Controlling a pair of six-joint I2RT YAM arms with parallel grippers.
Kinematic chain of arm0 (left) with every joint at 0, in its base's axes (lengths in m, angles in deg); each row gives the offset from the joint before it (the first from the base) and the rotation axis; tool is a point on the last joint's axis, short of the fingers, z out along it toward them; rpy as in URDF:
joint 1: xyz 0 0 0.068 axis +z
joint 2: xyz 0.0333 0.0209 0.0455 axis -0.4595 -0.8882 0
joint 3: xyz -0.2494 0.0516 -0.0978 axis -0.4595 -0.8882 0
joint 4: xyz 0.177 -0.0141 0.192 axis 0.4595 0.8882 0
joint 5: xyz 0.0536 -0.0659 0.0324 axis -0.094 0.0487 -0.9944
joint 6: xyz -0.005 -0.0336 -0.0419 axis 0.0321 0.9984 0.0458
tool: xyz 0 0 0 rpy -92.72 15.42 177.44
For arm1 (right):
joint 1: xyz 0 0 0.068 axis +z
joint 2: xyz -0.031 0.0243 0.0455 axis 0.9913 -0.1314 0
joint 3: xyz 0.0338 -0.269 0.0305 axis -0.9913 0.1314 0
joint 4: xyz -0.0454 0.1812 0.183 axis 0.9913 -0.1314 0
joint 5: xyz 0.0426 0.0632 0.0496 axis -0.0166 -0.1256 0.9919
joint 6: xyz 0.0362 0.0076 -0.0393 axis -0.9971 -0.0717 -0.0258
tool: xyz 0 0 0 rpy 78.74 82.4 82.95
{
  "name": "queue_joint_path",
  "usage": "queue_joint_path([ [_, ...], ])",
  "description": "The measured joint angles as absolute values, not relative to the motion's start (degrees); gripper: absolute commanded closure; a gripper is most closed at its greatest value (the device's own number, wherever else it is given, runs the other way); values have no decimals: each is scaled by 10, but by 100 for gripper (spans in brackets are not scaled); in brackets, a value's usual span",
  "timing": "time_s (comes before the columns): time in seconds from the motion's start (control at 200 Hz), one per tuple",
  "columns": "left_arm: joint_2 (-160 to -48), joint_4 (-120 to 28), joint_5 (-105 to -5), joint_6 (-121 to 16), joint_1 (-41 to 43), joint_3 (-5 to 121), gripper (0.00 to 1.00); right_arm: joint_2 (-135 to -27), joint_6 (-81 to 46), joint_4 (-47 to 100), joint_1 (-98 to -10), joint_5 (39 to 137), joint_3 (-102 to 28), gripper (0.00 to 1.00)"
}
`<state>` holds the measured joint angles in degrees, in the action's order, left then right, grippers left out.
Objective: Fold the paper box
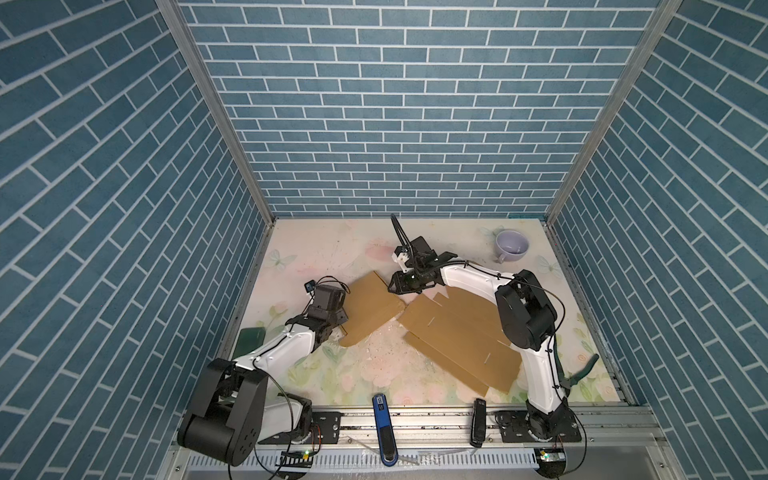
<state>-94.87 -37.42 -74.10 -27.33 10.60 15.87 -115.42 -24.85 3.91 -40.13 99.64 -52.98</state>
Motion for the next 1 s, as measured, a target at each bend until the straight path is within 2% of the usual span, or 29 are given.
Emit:
queue_joint_path([
  [0.14,-963,-401,-741,-273,106,159,60,-1155,-249,42,-401,1005,-530,66],
  [0.415,-971,-410,-741,-274,108,163,58,-1163,-250,56,-402,1018,-528,71],
  [0.76,-994,-346,-705,-308,151,241,51,-1159,-267,93,-401,1027,-492,74],
  [1.0,-982,-259,-671,-339,181,319,50,-1141,-279,109,-392,1027,-463,74],
])
